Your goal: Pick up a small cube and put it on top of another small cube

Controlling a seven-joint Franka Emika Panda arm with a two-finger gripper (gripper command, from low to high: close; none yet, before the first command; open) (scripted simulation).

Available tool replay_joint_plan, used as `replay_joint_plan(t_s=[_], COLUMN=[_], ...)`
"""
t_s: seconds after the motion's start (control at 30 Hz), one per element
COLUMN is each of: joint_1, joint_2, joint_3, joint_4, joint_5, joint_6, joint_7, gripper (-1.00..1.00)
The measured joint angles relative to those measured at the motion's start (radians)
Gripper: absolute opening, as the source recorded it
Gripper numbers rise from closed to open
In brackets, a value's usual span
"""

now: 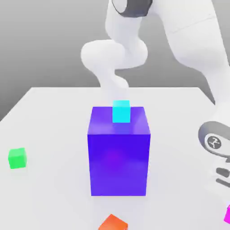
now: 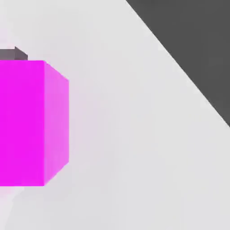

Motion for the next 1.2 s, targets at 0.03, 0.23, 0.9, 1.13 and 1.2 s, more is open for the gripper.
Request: replay_joint_plan(t_s=[0.03,0.23,0.9,1.13,1.2], joint_1=[-0.011,-0.182,-1.041,-1.128,-1.128], joint_2=[-0.033,-0.161,-0.548,-0.389,-0.389], joint_3=[0.015,-0.046,-0.510,-0.436,-0.436], joint_4=[-0.009,-0.107,-0.536,-0.546,-0.546], joint_5=[0.018,0.072,0.305,0.405,0.405], joint_6=[-0.024,-0.046,0.035,0.201,0.201], joint_7=[-0.013,-0.126,-0.684,-0.802,-0.802], gripper=[-1.00,-1.00,-1.00,1.00,1.00])
